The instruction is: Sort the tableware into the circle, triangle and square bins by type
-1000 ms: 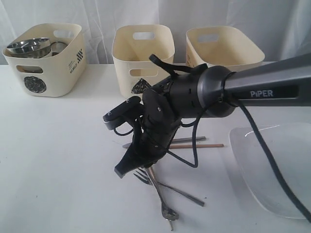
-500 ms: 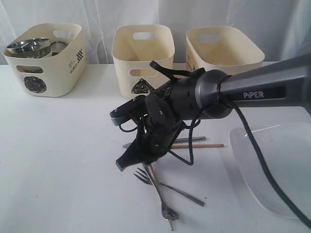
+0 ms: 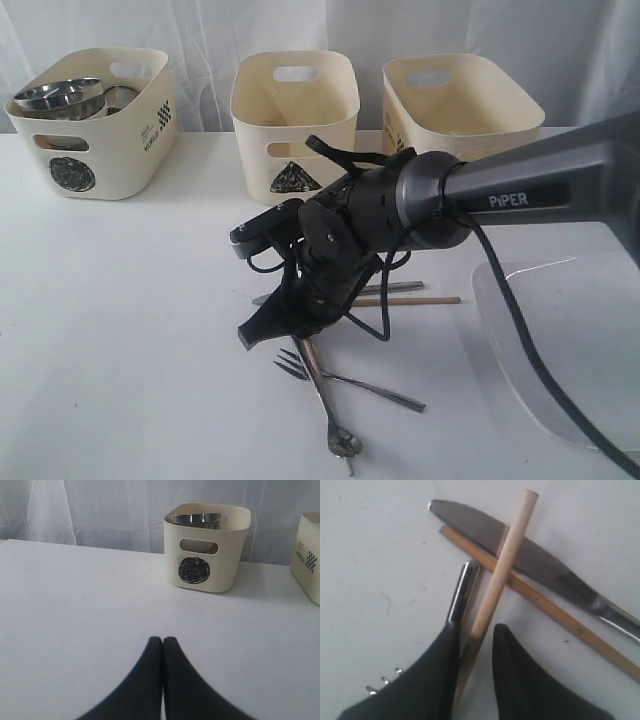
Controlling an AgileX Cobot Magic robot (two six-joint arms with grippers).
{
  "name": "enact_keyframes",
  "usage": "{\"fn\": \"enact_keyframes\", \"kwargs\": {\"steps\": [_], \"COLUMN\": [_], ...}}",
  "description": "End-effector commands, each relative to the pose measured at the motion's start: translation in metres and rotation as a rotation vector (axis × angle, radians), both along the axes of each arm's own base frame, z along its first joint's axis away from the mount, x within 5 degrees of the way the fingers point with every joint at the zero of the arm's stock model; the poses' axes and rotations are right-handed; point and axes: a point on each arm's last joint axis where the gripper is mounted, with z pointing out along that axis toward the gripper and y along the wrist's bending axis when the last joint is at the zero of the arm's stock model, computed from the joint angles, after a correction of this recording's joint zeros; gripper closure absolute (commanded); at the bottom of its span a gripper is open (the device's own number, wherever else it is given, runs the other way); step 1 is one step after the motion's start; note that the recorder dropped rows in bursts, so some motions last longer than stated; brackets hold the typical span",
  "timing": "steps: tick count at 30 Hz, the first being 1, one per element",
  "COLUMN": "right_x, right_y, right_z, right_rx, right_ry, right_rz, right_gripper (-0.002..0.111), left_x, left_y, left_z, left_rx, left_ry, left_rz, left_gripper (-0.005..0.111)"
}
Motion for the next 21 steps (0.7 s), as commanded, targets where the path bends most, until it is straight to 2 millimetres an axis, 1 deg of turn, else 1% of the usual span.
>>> {"fn": "enact_keyframes", "kwargs": {"steps": [1,6,8,10,11,14,15,17,21], "right_x": [-0.001,-0.004,-0.005,-0.006,-0.006,-0.005,-0.005,-0.005,-0.009], "right_y": [-0.003,-0.005,-0.006,-0.006,-0.006,-0.005,-0.005,-0.005,-0.007], "right_z": [-0.010,-0.012,-0.012,-0.012,-0.012,-0.005,-0.002,0.012,0.054], "right_rx": [-0.031,-0.048,-0.051,-0.052,-0.051,-0.032,-0.026,0.000,0.074], "right_ry": [0.045,0.088,0.104,0.108,0.106,0.090,0.082,0.046,-0.055], "right_rz": [-0.013,-0.028,-0.034,-0.036,-0.036,-0.040,-0.040,-0.039,-0.037], "right_gripper": [0.084,0.085,0.093,0.105,0.108,0.108,0.108,0.108,0.108], "left_x": [0.000,0.000,0.000,0.000,0.000,0.000,0.000,0.000,0.000], "left_y": [0.000,0.000,0.000,0.000,0.000,0.000,0.000,0.000,0.000], "left_z": [-0.001,-0.001,-0.001,-0.001,-0.001,-0.001,-0.001,-0.001,-0.001], "left_rx": [-0.014,-0.014,-0.014,-0.014,-0.014,-0.014,-0.014,-0.014,-0.014], "left_ry": [-0.007,-0.007,-0.007,-0.007,-0.007,-0.007,-0.007,-0.007,-0.007], "left_rz": [0.003,0.003,0.003,0.003,0.003,0.003,0.003,0.003,0.003], "left_gripper": [0.107,0.107,0.107,0.107,0.107,0.107,0.107,0.107,0.107]}}
